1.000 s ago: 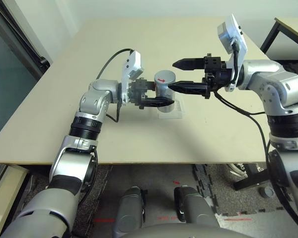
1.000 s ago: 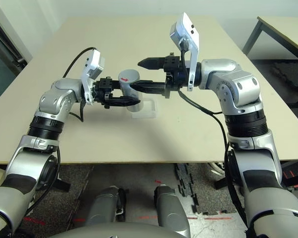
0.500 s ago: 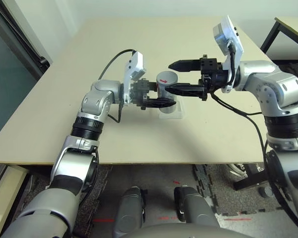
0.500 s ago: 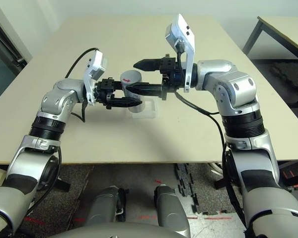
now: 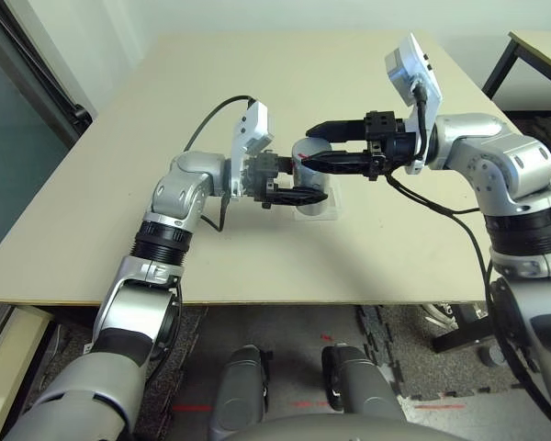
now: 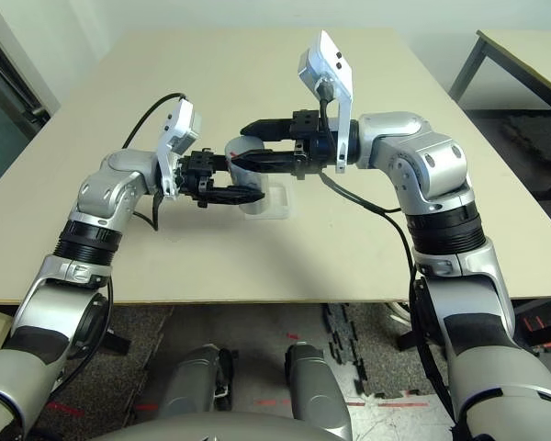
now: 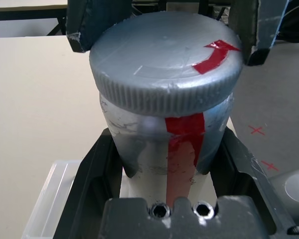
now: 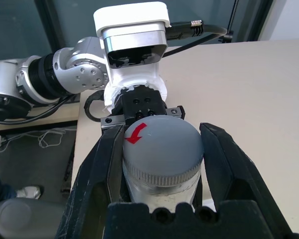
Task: Pour the medicine from the bottle into the box.
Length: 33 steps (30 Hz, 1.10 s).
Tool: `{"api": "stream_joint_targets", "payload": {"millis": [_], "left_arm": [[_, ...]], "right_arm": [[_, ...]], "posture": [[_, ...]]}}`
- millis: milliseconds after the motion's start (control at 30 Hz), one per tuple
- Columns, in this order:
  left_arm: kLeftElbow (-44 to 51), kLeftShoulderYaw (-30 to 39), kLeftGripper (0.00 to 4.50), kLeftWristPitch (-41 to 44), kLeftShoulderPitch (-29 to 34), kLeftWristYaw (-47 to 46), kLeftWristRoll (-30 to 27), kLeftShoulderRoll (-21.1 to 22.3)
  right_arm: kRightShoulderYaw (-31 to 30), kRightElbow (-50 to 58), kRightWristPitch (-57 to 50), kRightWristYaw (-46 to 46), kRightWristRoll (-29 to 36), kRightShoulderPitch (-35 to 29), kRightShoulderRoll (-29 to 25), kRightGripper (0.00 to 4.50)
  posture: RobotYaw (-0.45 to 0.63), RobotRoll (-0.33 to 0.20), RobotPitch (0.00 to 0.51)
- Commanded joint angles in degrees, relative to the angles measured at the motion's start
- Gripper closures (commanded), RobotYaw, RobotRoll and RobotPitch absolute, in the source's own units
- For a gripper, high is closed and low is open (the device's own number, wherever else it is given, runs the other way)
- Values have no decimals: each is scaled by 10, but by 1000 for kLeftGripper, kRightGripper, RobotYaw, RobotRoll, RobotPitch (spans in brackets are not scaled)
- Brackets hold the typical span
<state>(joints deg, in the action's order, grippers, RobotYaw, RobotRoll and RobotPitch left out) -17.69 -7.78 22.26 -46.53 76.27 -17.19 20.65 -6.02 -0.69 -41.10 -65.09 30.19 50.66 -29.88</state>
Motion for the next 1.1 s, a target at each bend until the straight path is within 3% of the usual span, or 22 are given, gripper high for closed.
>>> {"api": "stream_joint_targets", "payload": {"millis": [33,233,500,667,833,1033,1100], "left_arm": [[10,-5,1833,7,1,4,-12,4],[2,-10,1833,3,-13,20,-9,7],[-5,-21,1833,-6,-17,30,-7,5],[8,-30,1833,-2,-14,29,-10,-2],[10,-30,1833,0,-14,30,-10,2],[-4,-26,1833,-6,-20,30,-8,-1],[-10,-25,1833,-9,-22,31,-6,-2]], "right_arm": [[-11,-12,10,-31,-1,7,-11,1983],[-35,-65,39,-124,-1,39,-6,1983],[-81,-264,198,-264,-72,126,37,1983],[-100,-390,292,-274,-89,173,64,1983],[-100,-399,288,-274,-82,190,60,1983],[-82,-354,255,-274,-81,175,43,4],[-78,-337,242,-274,-81,169,37,0]], "posture": [[-35,0,93],[-31,0,102],[22,0,121],[39,0,130],[27,0,130],[7,0,129],[-4,0,130]]}}
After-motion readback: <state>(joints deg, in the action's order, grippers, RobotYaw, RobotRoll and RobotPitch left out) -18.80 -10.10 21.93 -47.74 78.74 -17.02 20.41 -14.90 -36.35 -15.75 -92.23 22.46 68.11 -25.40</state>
